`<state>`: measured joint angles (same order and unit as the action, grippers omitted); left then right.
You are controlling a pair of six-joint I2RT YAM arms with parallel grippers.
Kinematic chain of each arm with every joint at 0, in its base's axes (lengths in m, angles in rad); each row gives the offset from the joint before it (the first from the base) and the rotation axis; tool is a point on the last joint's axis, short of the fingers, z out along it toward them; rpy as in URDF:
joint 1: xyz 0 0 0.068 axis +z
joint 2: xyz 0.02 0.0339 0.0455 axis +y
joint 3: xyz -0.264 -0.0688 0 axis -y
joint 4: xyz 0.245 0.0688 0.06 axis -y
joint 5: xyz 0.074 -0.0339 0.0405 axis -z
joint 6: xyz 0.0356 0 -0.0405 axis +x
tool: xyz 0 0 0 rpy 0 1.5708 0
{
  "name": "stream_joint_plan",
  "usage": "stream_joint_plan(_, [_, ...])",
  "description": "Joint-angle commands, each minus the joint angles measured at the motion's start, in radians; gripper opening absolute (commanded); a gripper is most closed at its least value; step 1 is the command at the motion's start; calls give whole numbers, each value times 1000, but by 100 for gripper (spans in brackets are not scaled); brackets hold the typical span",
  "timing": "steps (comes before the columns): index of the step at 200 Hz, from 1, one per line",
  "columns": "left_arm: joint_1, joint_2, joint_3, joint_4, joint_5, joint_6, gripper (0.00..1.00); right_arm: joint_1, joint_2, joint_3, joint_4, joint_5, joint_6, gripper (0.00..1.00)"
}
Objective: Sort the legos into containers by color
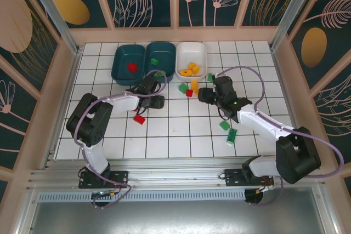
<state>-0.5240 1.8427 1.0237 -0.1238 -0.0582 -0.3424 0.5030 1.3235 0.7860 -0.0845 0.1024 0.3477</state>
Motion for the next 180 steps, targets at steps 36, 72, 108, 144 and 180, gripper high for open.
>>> stream_joint_plan(36, [-7,9,-12,18,-4,1,24,0,32,22,42,-19,16,73])
stream_joint_plan(72, [-6,-50,42,-13,-38,-4,5,21,58,33,58,-35,26,72])
stream_joint_plan(108, [143,-81,171,-18,-76,-72,0,66,133,84,72,-27,30,71])
stream_joint_plan(144, [338,-9,279,70,178,-156,0,92,181,111,87,-35,30,71])
stream_joint_plan(180, [397,193,531,-59,190,-145,6,101,280,189,89,-27,-1,72])
